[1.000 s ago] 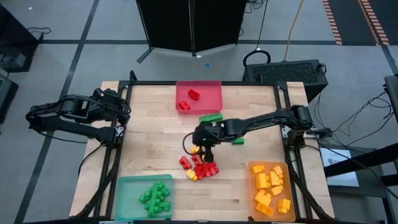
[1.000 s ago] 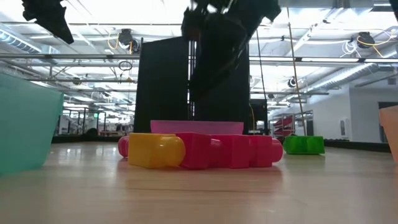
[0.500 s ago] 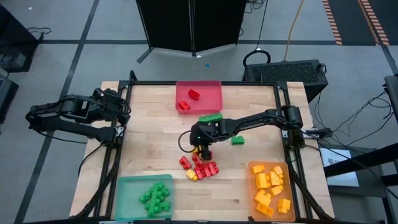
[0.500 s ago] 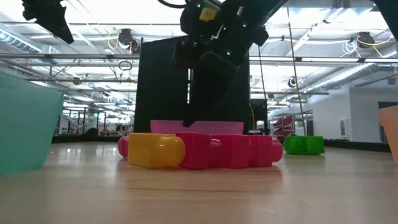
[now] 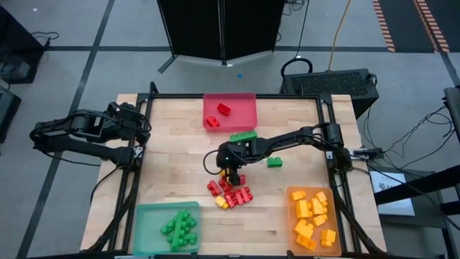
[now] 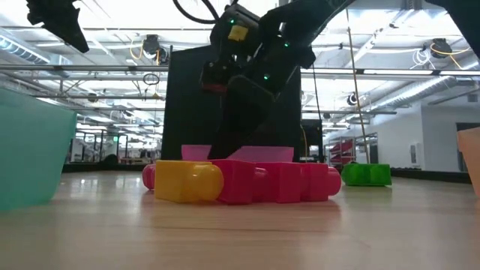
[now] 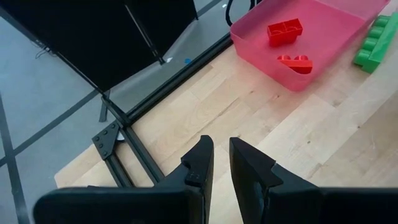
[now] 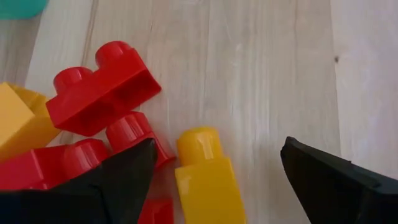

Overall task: Sort blocks
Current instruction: Put the yellow game piece into the orange bin

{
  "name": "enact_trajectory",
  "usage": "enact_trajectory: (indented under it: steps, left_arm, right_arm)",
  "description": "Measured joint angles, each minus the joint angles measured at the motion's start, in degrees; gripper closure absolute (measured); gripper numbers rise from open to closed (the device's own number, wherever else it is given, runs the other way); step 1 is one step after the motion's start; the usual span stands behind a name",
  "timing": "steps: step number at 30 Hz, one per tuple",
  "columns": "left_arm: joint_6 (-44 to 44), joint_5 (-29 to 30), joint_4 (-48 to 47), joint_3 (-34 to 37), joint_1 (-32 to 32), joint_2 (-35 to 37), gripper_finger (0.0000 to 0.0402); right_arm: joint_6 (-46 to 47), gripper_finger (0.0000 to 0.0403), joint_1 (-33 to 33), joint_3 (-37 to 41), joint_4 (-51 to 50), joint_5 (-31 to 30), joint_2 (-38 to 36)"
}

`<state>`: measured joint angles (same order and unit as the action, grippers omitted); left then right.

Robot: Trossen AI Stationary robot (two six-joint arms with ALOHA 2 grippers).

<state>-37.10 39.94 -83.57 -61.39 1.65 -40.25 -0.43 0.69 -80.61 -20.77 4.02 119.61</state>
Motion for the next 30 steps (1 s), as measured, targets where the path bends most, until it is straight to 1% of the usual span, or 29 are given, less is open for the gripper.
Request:
enact_trajectory:
  steps: [4, 9, 20, 25, 28, 29, 30]
  left_arm:
    - [0.0, -0.02, 0.0, 0.0, -0.02, 0.0, 0.0343]
    - [-0.01, -0.04, 0.0, 0.0, -0.01, 0.0, 0.0343]
    - [0.0, -0.46, -0.13, 0.0, -0.02, 0.0, 0.0343]
    - [0.0, -0.44, -0.13, 0.0, -0.02, 0.0, 0.0343]
    - [0.04, -0.44, -0.14, 0.0, -0.02, 0.0, 0.0343]
    - [0.02, -0.43, -0.18, 0.02, -0.01, 0.03, 0.0343]
    - [0.04, -0.35, -0.3, 0.02, 0.0, 0.02, 0.0343]
  right_arm:
    - [0.0, 0.0066, -0.02, 0.04, -0.85, -0.22, 0.08]
    - [1.14, 0.0067, -0.33, 0.04, -5.46, -0.28, 0.04]
    - [2.6, 0.0067, -0.78, 0.04, -9.77, -0.25, -0.09]
    - [2.7, 0.0067, -1.83, 0.2, -8.7, 0.02, -0.21]
    - [4.73, 0.0067, -3.39, 0.57, -8.0, -3.57, 0.02]
    - [5.81, 0.0067, -3.96, 0.56, -7.74, -3.73, 0.15]
    - [7.27, 0.0067, -4.2, 0.47, -7.73, -5.54, -0.11]
